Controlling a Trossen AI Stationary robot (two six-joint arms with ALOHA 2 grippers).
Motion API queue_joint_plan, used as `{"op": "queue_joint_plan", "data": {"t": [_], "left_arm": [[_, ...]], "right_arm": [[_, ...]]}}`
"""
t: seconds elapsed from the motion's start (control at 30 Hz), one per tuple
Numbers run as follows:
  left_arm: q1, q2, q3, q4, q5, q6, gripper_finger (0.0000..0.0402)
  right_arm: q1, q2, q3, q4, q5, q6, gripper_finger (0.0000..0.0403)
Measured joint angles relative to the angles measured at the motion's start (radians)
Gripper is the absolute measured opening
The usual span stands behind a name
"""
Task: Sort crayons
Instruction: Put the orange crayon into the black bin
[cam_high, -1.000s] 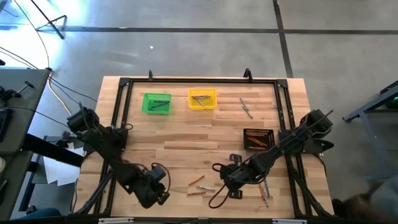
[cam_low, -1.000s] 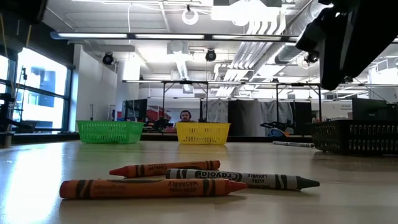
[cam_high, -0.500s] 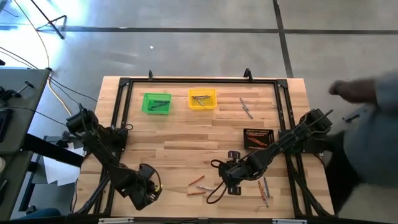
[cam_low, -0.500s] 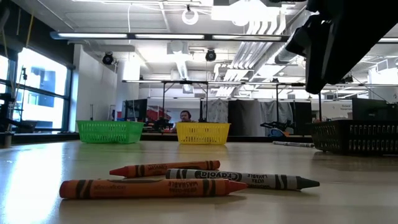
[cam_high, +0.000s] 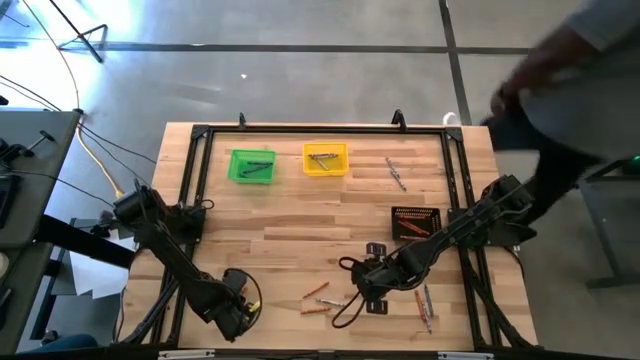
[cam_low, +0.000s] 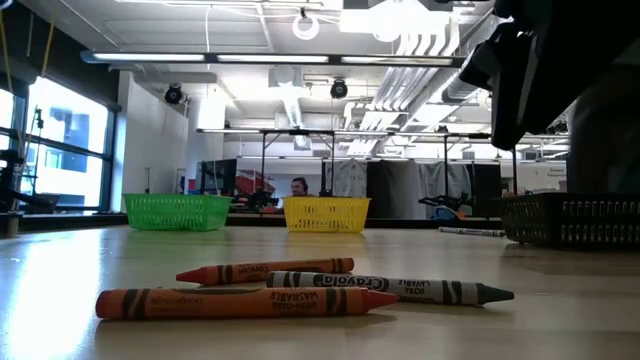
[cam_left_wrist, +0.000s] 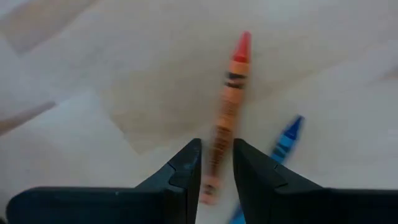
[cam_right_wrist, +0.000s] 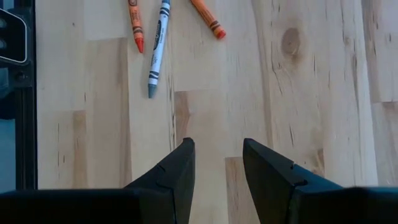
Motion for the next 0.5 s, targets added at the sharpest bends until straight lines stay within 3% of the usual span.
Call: {"op": "queue_joint_plan", "data": {"t": [0.37, 0.5], "left_arm": [[0.0, 0.006, 0.001, 0.006, 0.004, 0.024, 0.0075], [0.001, 0.006, 0.0, 0.005, 0.004, 0.025, 0.0045]], "right_arm": [[0.0, 0.0, 0.0, 0.002, 0.002, 0.027, 0.013], [0.0, 0.0, 0.0, 0.001, 0.002, 0.024, 0.013]]}}
